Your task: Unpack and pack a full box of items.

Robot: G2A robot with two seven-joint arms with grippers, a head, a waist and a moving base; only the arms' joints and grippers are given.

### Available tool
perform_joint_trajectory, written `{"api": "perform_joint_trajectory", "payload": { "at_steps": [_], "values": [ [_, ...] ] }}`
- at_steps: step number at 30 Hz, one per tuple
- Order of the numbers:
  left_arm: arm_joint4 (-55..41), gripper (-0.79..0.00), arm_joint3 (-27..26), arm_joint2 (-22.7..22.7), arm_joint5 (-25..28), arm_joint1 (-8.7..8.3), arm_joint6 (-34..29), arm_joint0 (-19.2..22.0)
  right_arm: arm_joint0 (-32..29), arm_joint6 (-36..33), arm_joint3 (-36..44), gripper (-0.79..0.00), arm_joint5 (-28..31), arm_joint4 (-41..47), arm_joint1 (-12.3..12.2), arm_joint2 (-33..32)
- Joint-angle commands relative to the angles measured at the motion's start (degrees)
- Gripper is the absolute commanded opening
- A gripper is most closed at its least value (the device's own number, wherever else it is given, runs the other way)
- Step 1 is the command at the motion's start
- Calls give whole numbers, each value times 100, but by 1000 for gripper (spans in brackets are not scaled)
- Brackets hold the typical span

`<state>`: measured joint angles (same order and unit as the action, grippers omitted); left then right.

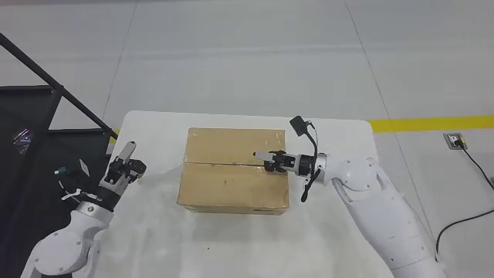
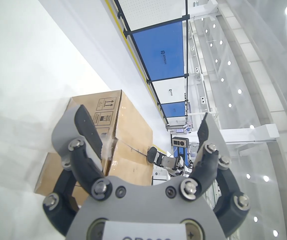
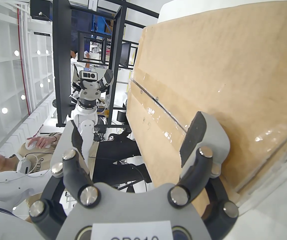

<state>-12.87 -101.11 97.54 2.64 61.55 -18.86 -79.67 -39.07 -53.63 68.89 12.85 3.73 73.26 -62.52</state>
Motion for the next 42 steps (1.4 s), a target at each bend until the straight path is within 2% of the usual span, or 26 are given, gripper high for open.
{"api": "perform_joint_trajectory", "payload": {
  "at_steps": [1,5,12,15,17,21,28,32,37,42],
  "values": [
    [-8,0,2,5,1,1,19,-1,0,0,0,0,0,0,0,0],
    [-129,0,102,-70,-65,34,194,-124,0,0,0,0,0,0,0,0],
    [-430,0,197,-342,-10,117,346,-814,0,0,0,0,0,0,0,0],
    [-614,0,399,-493,-60,151,347,-834,0,0,0,0,0,0,0,0],
    [-425,0,575,-626,-126,174,591,-711,0,0,0,0,0,0,0,0],
    [-620,0,921,-907,-181,235,642,-355,0,0,0,0,0,0,0,0],
    [-1185,0,1859,-1314,-458,350,516,582,0,0,0,0,0,0,0,0],
    [-1465,0,2317,-1480,-358,419,439,1053,0,0,0,0,0,0,0,0],
    [-1701,0,2489,-1457,-32,471,571,1293,0,0,0,0,0,0,0,0],
    [-1712,0,2187,-1272,261,481,834,1196,0,0,0,0,0,0,0,0]
  ]
}}
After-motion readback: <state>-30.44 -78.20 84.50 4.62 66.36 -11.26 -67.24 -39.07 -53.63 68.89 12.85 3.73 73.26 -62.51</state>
